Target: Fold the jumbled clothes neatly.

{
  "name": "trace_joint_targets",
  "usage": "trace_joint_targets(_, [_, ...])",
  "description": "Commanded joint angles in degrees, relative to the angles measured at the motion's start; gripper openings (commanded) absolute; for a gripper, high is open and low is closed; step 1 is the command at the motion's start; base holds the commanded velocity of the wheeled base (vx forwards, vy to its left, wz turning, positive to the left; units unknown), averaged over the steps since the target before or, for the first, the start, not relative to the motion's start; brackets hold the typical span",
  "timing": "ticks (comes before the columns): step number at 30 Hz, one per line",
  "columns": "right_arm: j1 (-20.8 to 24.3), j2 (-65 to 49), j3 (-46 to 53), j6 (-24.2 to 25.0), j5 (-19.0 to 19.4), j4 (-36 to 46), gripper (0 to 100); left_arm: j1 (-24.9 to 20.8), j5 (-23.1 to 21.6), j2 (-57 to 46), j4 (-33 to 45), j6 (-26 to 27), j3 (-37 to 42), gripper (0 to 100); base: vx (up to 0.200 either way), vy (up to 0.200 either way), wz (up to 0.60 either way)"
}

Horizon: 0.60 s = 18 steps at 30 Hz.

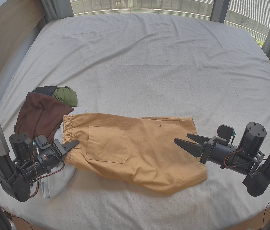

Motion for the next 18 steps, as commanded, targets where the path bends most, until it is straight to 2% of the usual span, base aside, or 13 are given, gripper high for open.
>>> trace_joint_targets(1, [0.46, 0.12, -0.11, -0.02, -0.01, -0.03, 100, 0.01, -0.05, -1.68, -0.01, 0.04, 0.27, 0, 0.000, 0.000, 0.00])
trace_joint_targets(9, [0.29, -0.14, -0.28, 0.07, -0.10, -0.03, 100, -6.32, 0.30, -1.86, -0.10, 2.59, -0.34, 0, 0.000, 0.000, 0.00])
trace_joint_targets(18, [-0.77, -1.20, -0.81, 0.07, -0.27, -0.12, 100, -13.18, 0.57, -3.26, -0.10, 2.85, -2.80, 0, 0.000, 0.000, 0.00])
